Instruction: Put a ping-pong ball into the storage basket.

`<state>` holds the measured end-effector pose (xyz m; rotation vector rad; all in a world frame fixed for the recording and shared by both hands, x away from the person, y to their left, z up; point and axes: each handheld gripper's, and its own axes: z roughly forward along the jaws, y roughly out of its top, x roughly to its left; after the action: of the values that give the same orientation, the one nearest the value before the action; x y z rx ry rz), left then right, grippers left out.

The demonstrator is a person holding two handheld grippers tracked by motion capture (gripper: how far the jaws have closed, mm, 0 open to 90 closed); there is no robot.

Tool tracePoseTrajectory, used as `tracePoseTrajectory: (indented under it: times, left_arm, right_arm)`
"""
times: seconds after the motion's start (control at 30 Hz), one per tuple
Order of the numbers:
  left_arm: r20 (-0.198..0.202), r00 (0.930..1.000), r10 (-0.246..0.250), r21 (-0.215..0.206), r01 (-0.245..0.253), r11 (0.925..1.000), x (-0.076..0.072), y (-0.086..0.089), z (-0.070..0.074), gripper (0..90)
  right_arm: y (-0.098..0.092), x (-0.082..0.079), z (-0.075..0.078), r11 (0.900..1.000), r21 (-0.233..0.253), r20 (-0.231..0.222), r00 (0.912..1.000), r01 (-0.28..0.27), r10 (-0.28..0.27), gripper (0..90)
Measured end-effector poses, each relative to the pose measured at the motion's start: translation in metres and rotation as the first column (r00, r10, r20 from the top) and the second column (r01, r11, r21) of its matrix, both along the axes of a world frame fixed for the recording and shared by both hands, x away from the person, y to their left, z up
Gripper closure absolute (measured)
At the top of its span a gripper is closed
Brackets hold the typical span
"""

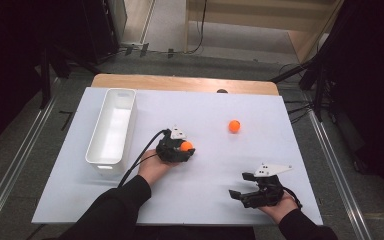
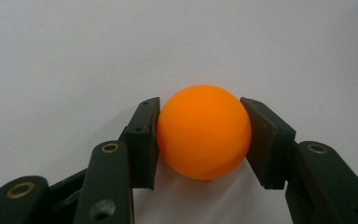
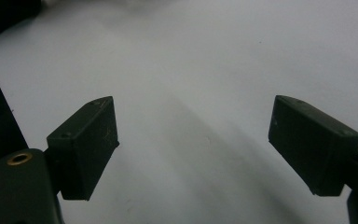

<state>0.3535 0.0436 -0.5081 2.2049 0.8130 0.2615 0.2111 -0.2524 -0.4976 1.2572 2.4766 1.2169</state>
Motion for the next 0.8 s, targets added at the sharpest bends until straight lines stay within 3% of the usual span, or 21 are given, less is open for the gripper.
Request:
tracePoseTrajectory:
  times: [0.27,0.8]
  left_arm:
    - [-0.013,0.9998,-0.016,-0.026,0.016,0.9995,-0.003,0.002,0.013,51.2]
    - [-0.037,0.9983,-0.046,-0.026,0.046,0.9986,-0.009,0.005,0.029,51.1]
  right_arm:
    - [0.000,0.000,0.000,1.000,0.004,-0.001,1.0000,0.004,-0.004,14.3]
    - [0.000,0.000,0.001,1.000,0.003,0.001,1.0000,0.002,-0.002,14.3]
